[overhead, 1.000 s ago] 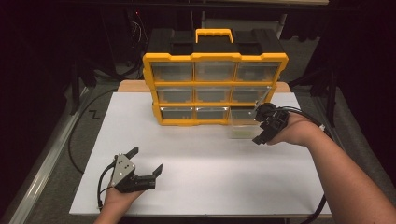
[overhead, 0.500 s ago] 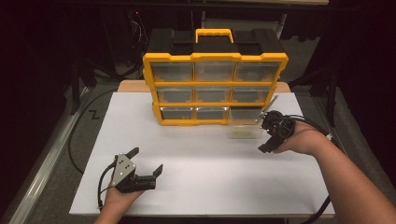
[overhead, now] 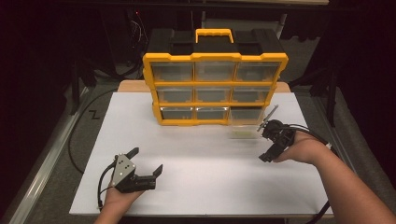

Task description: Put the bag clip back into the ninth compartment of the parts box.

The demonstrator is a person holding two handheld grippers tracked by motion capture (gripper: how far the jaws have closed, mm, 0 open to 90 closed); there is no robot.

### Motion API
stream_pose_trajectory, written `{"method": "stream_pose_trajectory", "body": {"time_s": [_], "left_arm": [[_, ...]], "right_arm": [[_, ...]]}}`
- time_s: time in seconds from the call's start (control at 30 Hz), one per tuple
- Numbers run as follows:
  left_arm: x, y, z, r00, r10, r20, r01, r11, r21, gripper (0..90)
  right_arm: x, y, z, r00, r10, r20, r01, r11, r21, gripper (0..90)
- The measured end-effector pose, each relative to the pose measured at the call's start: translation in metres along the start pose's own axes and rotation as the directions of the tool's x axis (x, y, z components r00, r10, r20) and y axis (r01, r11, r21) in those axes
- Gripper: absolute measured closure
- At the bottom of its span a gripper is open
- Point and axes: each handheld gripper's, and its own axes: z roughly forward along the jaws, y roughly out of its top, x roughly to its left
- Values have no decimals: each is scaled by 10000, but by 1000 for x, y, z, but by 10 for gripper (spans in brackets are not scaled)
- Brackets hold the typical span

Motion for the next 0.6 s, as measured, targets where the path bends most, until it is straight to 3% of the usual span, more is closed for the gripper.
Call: {"method": "stream_pose_trajectory", "body": {"time_s": [0.37, 0.6], "left_arm": [[0, 0, 0, 10000, 67, 1, -67, 10000, 30, 3], [0, 0, 0, 10000, 93, 14, -93, 9999, 40, 3]], "right_arm": [[9, -6, 27, 9998, 54, -180, -50, 9997, 227, 112], [17, -9, 47, 9994, 176, -312, -163, 9990, 411, 17]]}}
